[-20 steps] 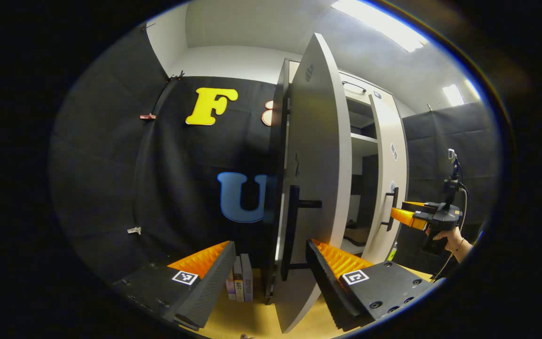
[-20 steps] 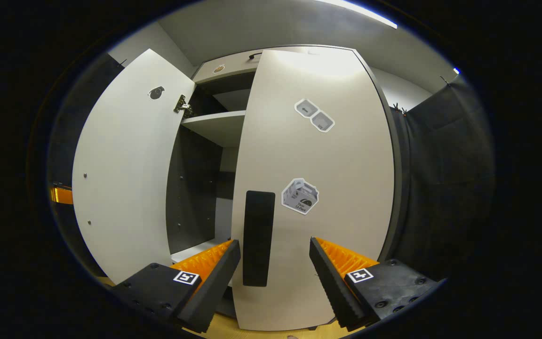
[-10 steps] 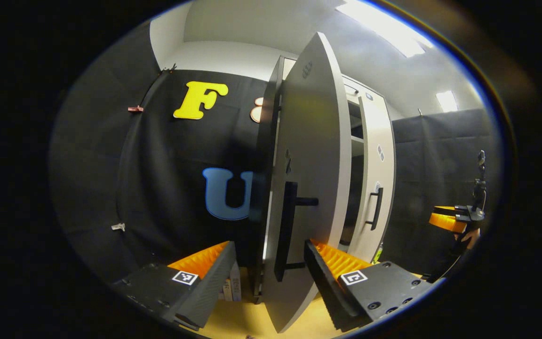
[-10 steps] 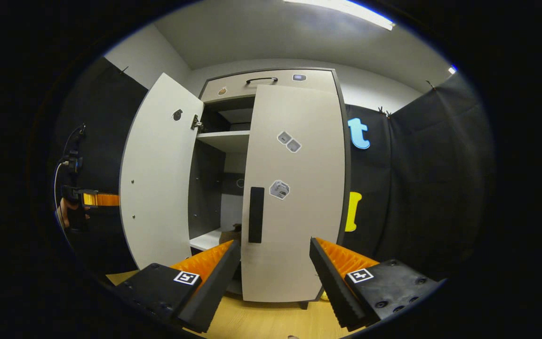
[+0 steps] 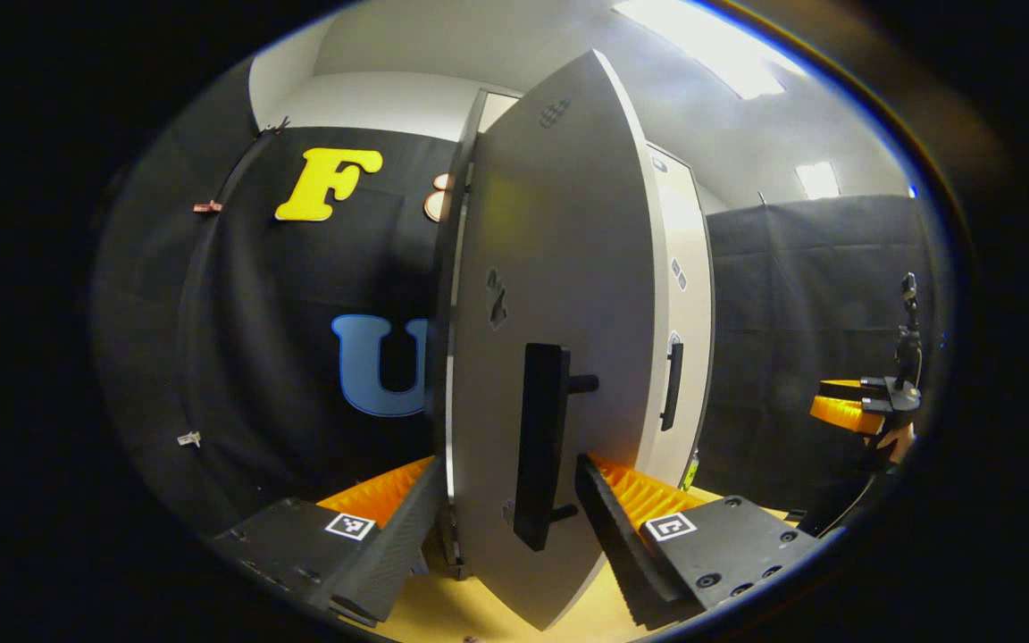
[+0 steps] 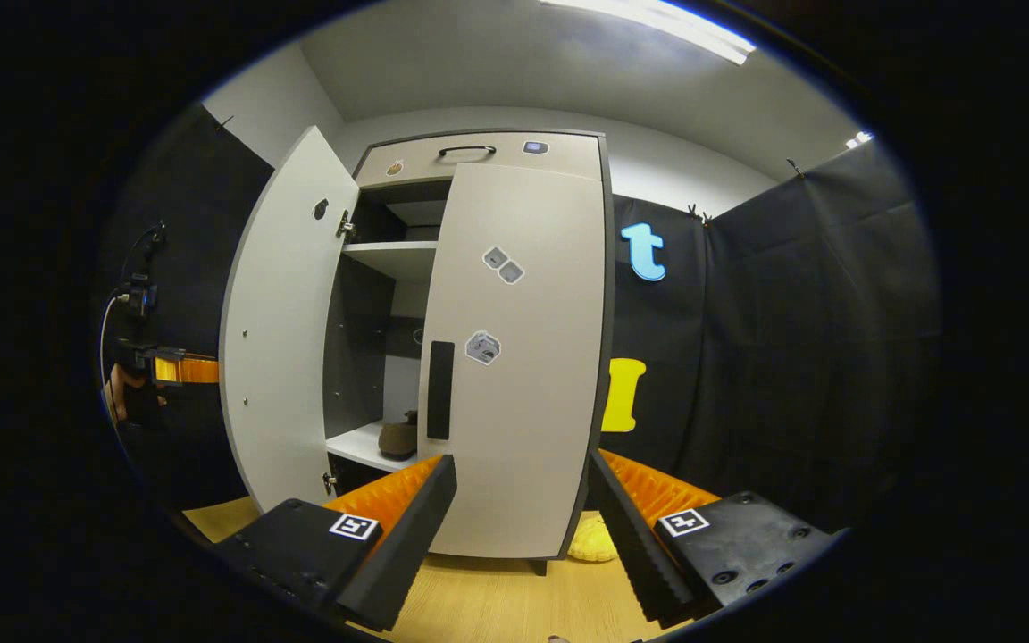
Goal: Grab one shoe with the right hand and put it into the shoe cabinet, grab the other shoe with the left hand and put it into the shoe cabinet; then close the right door with the right hand and the left door with the left hand.
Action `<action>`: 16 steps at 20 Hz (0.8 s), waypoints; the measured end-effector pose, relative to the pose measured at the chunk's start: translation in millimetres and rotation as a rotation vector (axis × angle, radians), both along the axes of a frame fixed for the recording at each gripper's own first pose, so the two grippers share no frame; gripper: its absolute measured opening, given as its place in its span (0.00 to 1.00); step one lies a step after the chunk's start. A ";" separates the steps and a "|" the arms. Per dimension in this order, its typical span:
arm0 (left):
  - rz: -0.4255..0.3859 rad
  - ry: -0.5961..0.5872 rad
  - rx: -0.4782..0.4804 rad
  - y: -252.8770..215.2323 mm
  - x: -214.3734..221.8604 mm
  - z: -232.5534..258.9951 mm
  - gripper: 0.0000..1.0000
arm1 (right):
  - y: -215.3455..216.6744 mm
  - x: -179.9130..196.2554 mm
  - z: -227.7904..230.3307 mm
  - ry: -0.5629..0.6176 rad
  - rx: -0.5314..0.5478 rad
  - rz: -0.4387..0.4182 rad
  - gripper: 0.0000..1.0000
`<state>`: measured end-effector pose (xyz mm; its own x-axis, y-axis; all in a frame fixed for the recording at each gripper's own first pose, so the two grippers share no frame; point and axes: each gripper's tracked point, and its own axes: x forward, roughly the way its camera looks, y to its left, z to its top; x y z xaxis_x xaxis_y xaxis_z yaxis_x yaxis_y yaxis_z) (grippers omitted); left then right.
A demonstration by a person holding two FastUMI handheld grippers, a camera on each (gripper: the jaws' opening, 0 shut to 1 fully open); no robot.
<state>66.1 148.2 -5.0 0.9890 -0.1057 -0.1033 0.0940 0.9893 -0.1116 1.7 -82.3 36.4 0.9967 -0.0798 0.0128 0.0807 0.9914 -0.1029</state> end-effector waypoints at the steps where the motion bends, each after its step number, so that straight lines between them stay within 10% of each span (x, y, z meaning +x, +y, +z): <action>1: -0.013 0.005 -0.002 -7.0 4.4 -0.7 0.94 | -4.6 0.2 -1.0 0.004 -0.008 -0.006 0.98; 16: 0.028 -0.022 0.087 -112.5 128.8 -4.0 0.94 | -79.9 0.4 1.0 0.000 0.038 -0.035 0.98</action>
<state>194.9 35.6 -9.0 0.9936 -0.0695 -0.0894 0.0677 0.9974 -0.0236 2.1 -162.2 37.4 0.9933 -0.1154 0.0095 0.1158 0.9911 -0.0651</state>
